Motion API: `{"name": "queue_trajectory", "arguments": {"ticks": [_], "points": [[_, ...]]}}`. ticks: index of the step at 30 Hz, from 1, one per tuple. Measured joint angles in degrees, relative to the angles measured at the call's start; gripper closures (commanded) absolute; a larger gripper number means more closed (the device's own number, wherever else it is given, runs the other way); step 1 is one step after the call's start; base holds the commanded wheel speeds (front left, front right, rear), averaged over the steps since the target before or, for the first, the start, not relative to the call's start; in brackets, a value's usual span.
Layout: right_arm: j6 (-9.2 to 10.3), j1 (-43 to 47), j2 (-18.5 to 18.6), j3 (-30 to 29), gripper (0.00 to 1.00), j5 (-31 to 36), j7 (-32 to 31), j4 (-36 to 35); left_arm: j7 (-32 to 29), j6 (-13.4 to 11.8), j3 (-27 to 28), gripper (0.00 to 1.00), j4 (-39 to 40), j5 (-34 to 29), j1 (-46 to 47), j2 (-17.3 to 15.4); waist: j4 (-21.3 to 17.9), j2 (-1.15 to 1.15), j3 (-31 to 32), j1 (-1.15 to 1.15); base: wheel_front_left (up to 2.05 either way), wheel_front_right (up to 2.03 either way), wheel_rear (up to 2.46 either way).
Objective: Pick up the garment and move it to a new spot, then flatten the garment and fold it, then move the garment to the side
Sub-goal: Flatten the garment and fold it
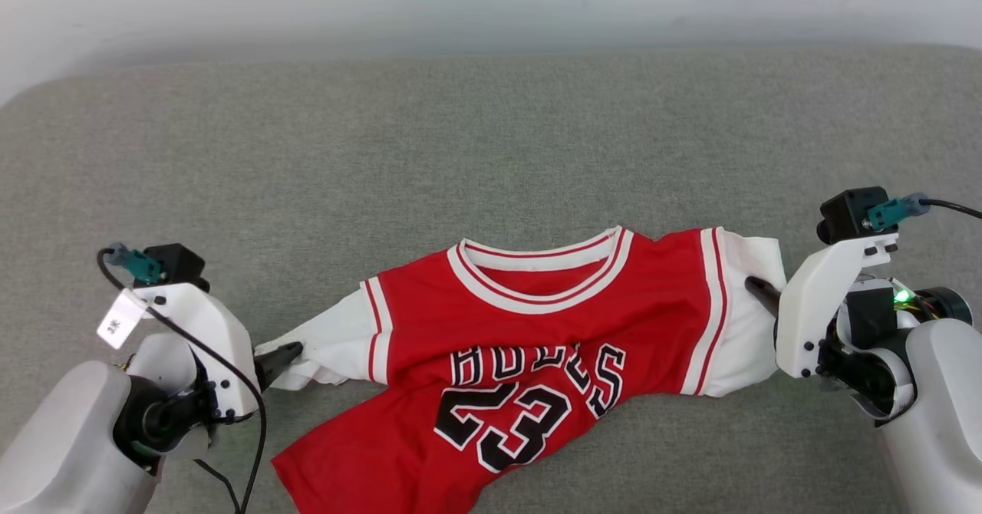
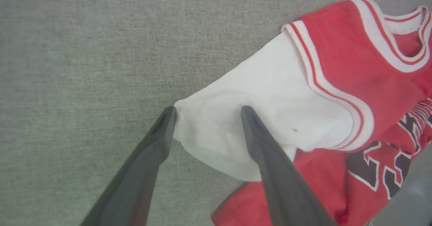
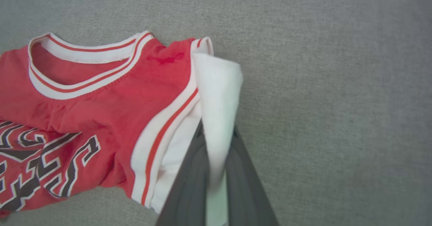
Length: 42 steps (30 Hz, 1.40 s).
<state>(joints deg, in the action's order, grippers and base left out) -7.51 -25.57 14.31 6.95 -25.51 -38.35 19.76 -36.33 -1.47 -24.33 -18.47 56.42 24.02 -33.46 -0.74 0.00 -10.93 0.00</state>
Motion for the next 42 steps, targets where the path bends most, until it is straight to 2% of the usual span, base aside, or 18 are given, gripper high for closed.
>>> {"name": "queue_trajectory", "arguments": {"ticks": [7, 8, 9, 11, 12, 18, 24, 27, 34, 42], "points": [[0.00, -0.1, -0.6, -0.5, 1.00, 0.0, 0.0, -0.5, -7.0, 1.9, -3.7, 0.00, -6.1, 0.4, 3.6, 1.1, -1.3, 0.00, -1.8, 0.00, 0.00, 0.00, 0.00], [0.00, -0.2, -0.6, -0.7, 1.00, 0.1, 0.0, -0.5, -8.1, 2.0, -3.9, 0.09, -6.7, 0.9, 4.0, 1.2, -1.4, 0.00, -2.0, 0.00, 0.00, 0.00, 0.00], [0.00, -0.3, -0.6, -0.8, 1.00, 0.4, 0.0, -0.4, -9.2, 2.1, -4.3, 0.55, -7.1, 1.3, 4.4, 1.4, -1.5, 0.00, -2.1, 0.00, 0.00, 0.00, 0.00], [0.00, -0.4, -0.6, -1.1, 1.00, 0.4, 0.2, -0.3, -10.9, 2.7, -4.6, 0.90, -7.7, 2.3, 4.8, 1.8, -1.6, 0.00, -2.4, -0.01, 0.00, 0.00, 0.00], [0.01, -0.5, -0.7, -1.2, 1.00, 0.5, 0.3, -0.2, -11.5, 3.0, -4.8, 1.00, -8.0, 2.4, 4.9, 1.9, -1.5, 0.00, -2.5, 0.00, 0.00, 0.00, 0.00], [0.01, -1.4, -0.9, -1.9, 1.00, 0.6, 1.6, 0.3, -9.8, 4.7, -5.5, 1.00, -9.7, 2.1, 5.3, 3.3, -1.2, 0.00, -2.8, -0.01, 0.00, 0.00, 0.00], [0.00, -2.2, -0.2, -2.1, 1.00, 1.7, 4.8, 0.5, -2.6, 5.8, -6.3, 1.00, -11.2, -1.9, 7.2, 4.1, -0.5, 0.00, -1.5, 0.00, 0.00, 0.00, 0.00], [0.00, -2.7, 0.5, -2.6, 1.00, 2.7, 6.4, 1.0, 1.2, 5.2, -6.0, 1.00, -12.1, -4.0, 9.3, 5.0, 0.0, 0.00, -0.3, 0.00, 0.00, 0.00, 0.00], [-0.02, -6.7, 1.2, -3.5, 1.00, 5.2, 9.1, 4.0, 10.9, 3.9, -4.8, 1.00, -14.2, -9.3, 16.4, 4.7, 0.9, 0.00, 2.5, 0.00, 0.00, 0.00, 0.00], [-0.04, -18.3, 1.4, -3.6, 1.00, 9.6, 13.1, 8.5, 22.1, 1.3, -2.8, 1.00, -18.4, -14.6, 28.9, 5.7, 1.2, 0.00, 1.6, 0.00, 0.00, 0.00, 0.00]]}}
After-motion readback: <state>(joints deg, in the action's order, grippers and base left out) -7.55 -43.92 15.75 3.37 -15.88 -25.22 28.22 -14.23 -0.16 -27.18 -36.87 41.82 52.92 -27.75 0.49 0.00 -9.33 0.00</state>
